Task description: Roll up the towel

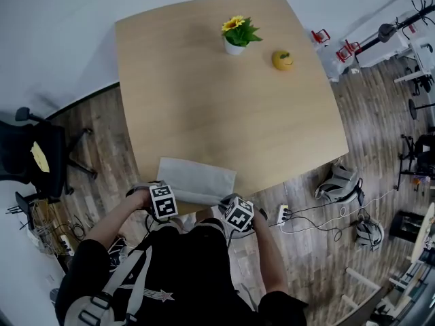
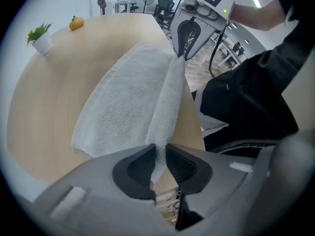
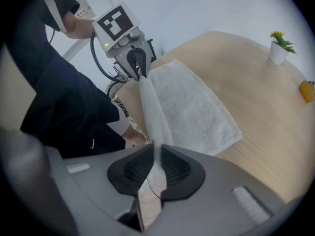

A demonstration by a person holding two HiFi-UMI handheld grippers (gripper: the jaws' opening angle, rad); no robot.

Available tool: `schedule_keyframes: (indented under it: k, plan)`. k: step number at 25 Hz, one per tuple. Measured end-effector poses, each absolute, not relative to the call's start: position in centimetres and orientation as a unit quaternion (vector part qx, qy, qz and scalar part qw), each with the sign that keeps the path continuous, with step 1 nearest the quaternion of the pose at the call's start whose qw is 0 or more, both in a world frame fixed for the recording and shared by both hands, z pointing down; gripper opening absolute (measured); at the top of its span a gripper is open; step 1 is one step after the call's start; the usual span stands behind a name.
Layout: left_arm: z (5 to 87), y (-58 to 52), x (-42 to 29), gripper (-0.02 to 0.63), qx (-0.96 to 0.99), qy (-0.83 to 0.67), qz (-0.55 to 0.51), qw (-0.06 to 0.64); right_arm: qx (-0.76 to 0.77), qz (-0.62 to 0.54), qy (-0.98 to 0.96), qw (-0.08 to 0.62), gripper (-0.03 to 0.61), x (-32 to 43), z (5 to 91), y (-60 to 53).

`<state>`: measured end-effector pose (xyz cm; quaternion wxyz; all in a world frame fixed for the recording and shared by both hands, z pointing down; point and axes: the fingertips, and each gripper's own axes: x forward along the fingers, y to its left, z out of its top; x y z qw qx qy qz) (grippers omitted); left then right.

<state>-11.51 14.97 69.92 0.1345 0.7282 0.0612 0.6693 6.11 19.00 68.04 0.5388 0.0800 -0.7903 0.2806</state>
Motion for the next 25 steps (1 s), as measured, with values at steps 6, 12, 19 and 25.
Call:
schedule_keyframes:
  k: [6,12,19,25]
  plan:
    - [70.0,14.7,-11.4,0.081,0.712,0.091,0.677,0.161,0.04,0.315,-0.787,0.529,0.057,6.2,67.7,18.2]
    - [69.8,14.7,-11.4,0.083,0.702,0.107,0.681,0.18,0.015,0.326,-0.787,0.524,0.057,6.3,67.2,17.6]
    - [69.6,14.3,-11.3,0.082,0.683,0.14,0.692,0.188,-0.017,0.362,-0.775,0.517,0.057,6.7,67.1,16.7]
    - [69.4,13.4,-11.2,0.083,0.682,0.145,0.686,0.209,-0.029,0.374,-0.77,0.517,0.057,7.0,67.1,15.3]
